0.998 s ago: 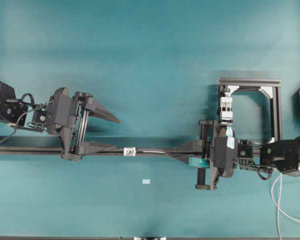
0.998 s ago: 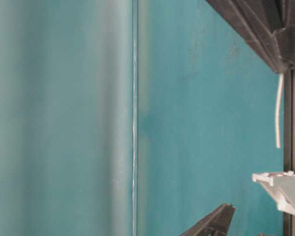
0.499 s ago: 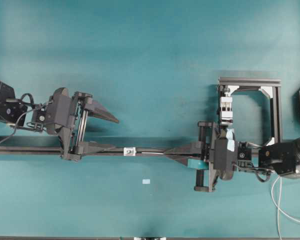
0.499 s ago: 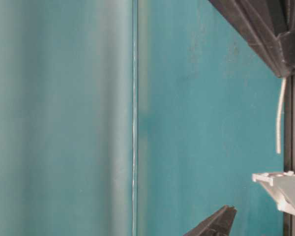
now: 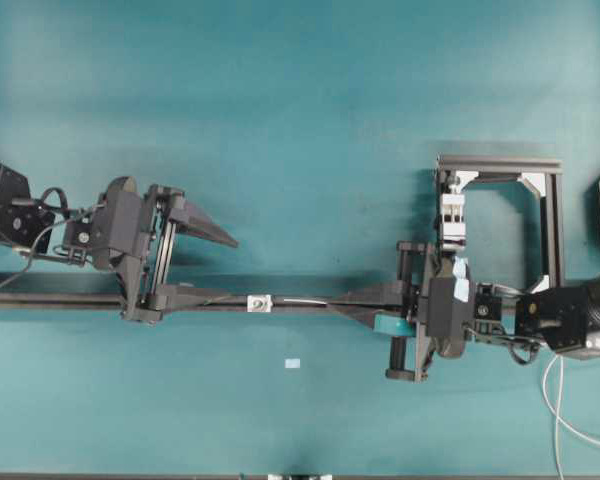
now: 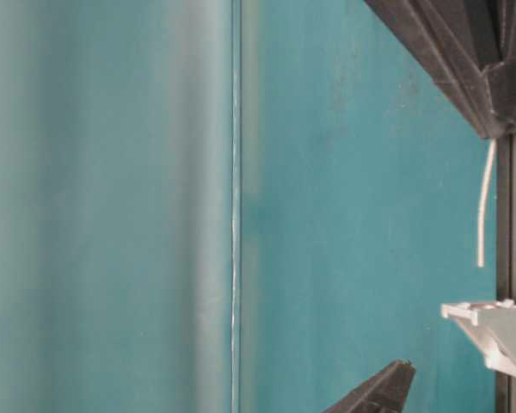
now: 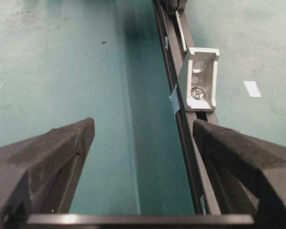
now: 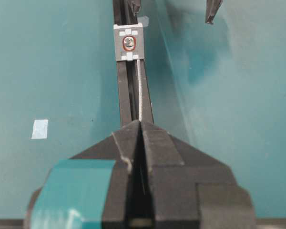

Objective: Insert the wire into the hole on the left side and pull it with the left arm.
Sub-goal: 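Push the wire tip through the white clip's hole with the right gripper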

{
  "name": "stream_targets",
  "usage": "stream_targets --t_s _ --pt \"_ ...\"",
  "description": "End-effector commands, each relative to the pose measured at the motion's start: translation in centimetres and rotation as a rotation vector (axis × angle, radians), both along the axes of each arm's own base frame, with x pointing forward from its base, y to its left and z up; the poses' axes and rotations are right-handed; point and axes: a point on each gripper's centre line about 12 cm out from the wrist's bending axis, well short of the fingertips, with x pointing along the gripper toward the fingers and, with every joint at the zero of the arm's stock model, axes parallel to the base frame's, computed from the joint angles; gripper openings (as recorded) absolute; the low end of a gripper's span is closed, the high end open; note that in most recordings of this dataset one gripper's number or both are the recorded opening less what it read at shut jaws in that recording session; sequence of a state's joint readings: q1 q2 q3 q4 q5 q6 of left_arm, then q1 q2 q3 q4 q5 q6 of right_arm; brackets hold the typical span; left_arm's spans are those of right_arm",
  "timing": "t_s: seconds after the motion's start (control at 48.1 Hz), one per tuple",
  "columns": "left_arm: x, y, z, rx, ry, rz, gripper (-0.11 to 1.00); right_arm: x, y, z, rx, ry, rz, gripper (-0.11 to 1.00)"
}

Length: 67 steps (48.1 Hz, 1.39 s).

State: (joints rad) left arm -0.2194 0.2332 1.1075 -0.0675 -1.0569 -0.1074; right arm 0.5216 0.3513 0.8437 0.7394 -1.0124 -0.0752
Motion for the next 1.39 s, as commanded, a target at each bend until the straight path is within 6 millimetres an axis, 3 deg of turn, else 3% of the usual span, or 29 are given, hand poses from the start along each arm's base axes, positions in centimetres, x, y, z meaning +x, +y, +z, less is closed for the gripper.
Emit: stream_targets --t_s 0.0,1.372 --pt "0.2 -0.2 0.6 -0.007 -0.025 -0.003 0.59 0.3 0.2 0.7 0.011 -0.026 -0.001 0.05" --pt "0.4 -0.1 0.7 -0.007 -0.028 0.003 0.59 1.4 0.5 0.5 0.004 -0.044 -0.006 0.05"
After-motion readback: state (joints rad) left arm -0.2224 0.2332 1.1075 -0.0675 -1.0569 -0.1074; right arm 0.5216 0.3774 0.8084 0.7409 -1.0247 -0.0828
